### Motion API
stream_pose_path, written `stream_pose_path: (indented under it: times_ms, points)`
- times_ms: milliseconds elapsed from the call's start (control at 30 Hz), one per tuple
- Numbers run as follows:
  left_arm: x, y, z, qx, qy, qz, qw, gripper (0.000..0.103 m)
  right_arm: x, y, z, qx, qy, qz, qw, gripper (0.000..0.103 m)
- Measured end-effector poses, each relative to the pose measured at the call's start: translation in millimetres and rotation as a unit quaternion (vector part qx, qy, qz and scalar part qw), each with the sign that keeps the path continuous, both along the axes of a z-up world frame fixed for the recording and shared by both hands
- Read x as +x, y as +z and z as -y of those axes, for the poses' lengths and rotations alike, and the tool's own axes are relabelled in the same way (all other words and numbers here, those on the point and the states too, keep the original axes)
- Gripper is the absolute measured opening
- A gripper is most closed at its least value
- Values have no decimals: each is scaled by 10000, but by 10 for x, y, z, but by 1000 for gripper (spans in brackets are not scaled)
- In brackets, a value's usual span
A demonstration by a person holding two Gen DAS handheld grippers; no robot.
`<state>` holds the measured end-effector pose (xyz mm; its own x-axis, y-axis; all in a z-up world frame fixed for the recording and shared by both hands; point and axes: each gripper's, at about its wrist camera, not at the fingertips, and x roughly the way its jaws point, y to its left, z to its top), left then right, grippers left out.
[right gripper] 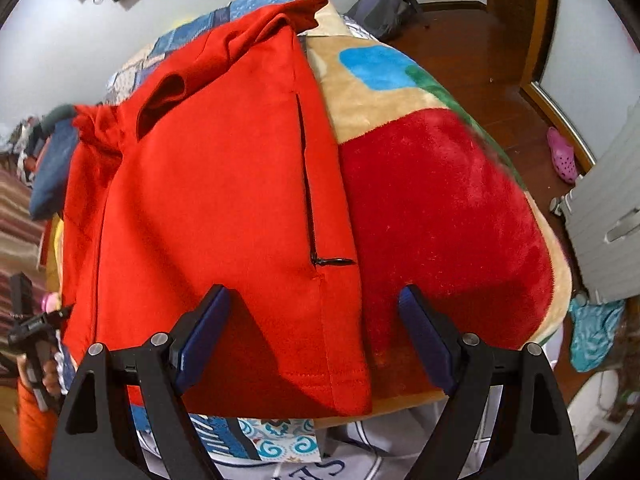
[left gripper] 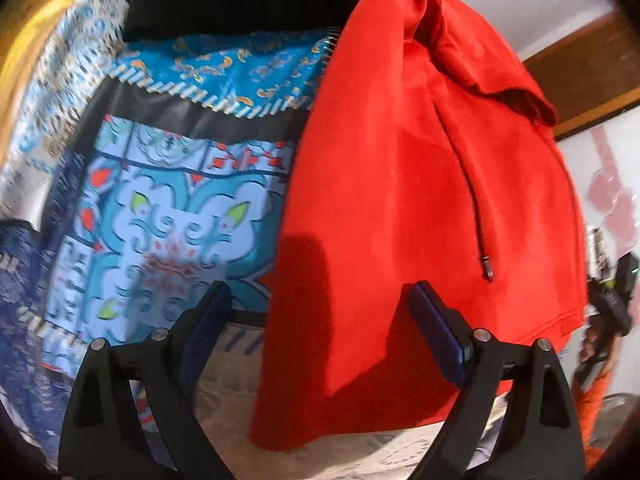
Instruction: Fold large clothes
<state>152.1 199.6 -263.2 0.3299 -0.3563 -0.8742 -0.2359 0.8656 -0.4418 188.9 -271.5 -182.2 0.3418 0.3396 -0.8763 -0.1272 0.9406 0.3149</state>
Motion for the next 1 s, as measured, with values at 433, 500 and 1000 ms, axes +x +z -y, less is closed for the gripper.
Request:
stream_pose_path:
  times_ms: [433, 500, 1000]
  points:
    - [57, 276, 329, -20, -516, 538, 9972, 41, 28, 42, -58, 179, -81, 299, 9994, 19]
    - [83, 357, 383, 22, -592, 655, 9961, 22, 52, 34, -96, 289, 21, 178, 9994, 17]
    - [661, 1685, 150, -324, -43, 2369, 9710, 3, 630, 852, -214, 1723, 349, 969, 9796, 12]
